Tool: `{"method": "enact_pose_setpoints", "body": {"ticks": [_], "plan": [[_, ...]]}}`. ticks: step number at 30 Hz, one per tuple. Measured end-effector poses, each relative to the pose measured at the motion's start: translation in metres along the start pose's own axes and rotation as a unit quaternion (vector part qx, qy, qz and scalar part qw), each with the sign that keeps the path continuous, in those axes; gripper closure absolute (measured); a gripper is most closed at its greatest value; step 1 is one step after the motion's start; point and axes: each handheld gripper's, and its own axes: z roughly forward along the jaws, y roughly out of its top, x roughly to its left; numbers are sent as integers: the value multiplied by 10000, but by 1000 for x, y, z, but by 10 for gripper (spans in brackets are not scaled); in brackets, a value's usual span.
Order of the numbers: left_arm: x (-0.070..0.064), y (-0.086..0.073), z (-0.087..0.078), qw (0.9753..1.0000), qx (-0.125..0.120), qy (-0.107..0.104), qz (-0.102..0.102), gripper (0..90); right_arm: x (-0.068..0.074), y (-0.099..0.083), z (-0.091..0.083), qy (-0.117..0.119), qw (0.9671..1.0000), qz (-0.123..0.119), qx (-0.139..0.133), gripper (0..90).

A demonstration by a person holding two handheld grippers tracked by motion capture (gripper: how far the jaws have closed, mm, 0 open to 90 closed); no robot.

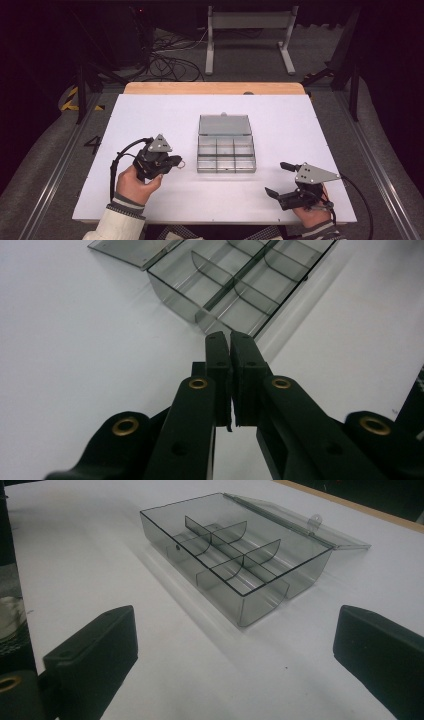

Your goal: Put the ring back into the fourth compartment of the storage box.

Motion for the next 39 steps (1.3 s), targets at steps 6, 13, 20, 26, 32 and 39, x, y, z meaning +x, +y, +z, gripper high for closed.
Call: {"method": "enact_pose_setpoints", "body": {"ticks": [6, 13, 20, 26, 32, 39], "plan": [[-4, 13, 6, 9999, -57, -111, 77, 879, 0, 0, 0, -1, 10000, -16, 11, 45], [-7, 23, 13, 9997, -103, -191, 105, 879, 0, 0, 0, -9, 10000, -20, 19, 45], [-11, 34, 21, 9995, -122, -218, 188, 878, 0, 0, 0, 11, 10000, -13, 14, 45], [-15, 42, 28, 9993, -116, -264, 232, 879, 0, 0, -1, 12, 10000, -16, 3, 45], [-17, 47, 35, 9992, -107, -298, 264, 879, 0, 0, -1, 25, 10000, -16, 5, 45], [-17, 49, 42, 9989, -110, -399, 229, 879, 0, 0, -1, 30, 10000, -17, 6, 45]]}}
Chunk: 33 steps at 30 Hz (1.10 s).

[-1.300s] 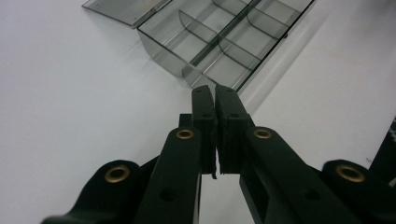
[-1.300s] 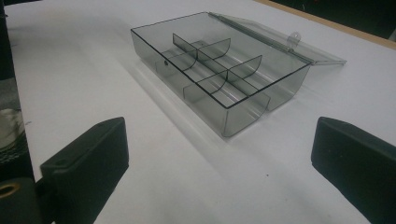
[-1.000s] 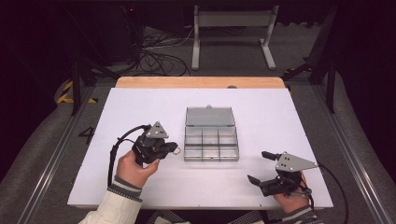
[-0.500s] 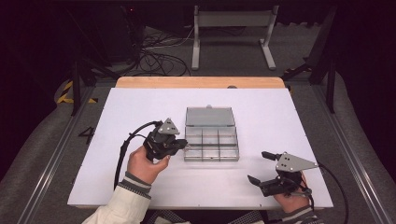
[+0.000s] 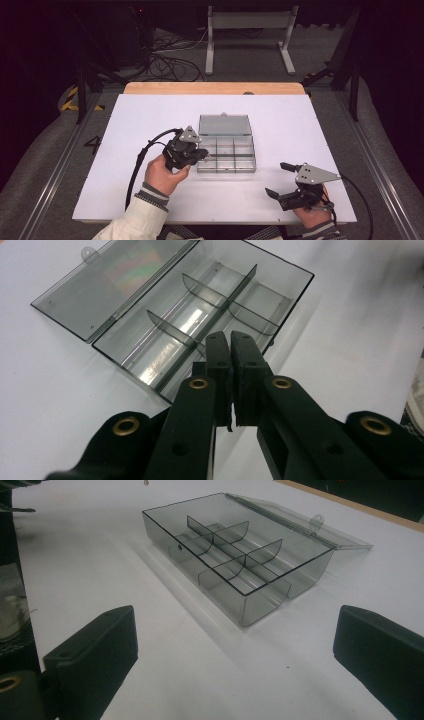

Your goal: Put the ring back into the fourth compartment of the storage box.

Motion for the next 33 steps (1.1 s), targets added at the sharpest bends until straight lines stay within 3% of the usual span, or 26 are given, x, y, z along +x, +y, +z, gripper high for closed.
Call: {"method": "enact_pose_setpoints", "body": {"ticks": [7, 11, 18, 33], "plan": [[3, 2, 8, 9999, 120, -49, -66, 879, 0, 0, 0, -1, 10000, -2, 4, 45], [5, 2, 16, 9992, 297, -220, -156, 878, 0, 0, 0, 9, 10000, -3, 5, 45], [11, 2, 31, 9974, 584, -281, -300, 878, 0, 0, 0, 16, 10000, -5, 9, 46], [24, 0, 51, 9932, 1008, -211, -548, 877, 0, 0, 0, 22, 10000, 1, 6, 47]]}}
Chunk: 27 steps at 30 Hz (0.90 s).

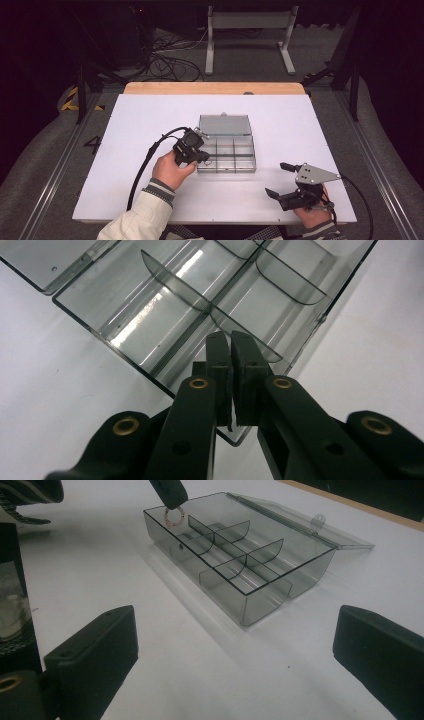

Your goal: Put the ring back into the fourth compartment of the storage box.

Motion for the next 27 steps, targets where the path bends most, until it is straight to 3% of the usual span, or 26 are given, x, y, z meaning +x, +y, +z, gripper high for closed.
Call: {"method": "enact_pose_setpoints", "body": {"ticks": [18, 27], "plan": [[2, 2, 15, 9993, 374, 53, 43, 876, 0, 0, 0, 20, 10000, 3, -5, 47], [0, 2, 21, 9990, 448, 59, 64, 875, 0, 0, 0, 23, 10000, 4, -2, 47]]}}
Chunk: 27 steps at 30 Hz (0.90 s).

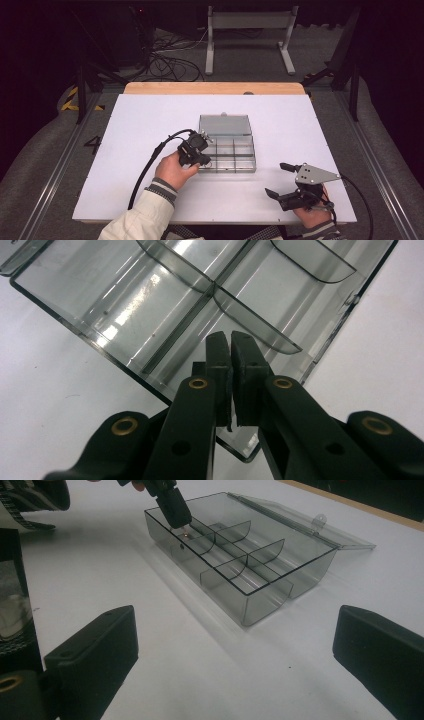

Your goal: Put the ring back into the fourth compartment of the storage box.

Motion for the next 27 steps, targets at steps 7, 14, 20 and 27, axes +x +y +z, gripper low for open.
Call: {"method": "enact_pose_setpoints", "body": {"ticks": [7, 14, 20, 27], "plan": [[1, 1, 5, 9999, 76, 35, 65, 873, 0, 0, 0, -3, 10000, -6, -4, 47], [1, 2, 6, 9997, -64, 194, 110, 864, 0, 0, -1, -12, 10000, -13, -17, 47], [-2, 1, 1, 9990, -309, 286, 143, 730, 0, 0, -1, -6, 10000, -29, -17, 47], [-6, 0, -10, 9968, -629, 420, 266, 637, 0, 0, -1, -12, 10000, -15, -27, 47]]}}
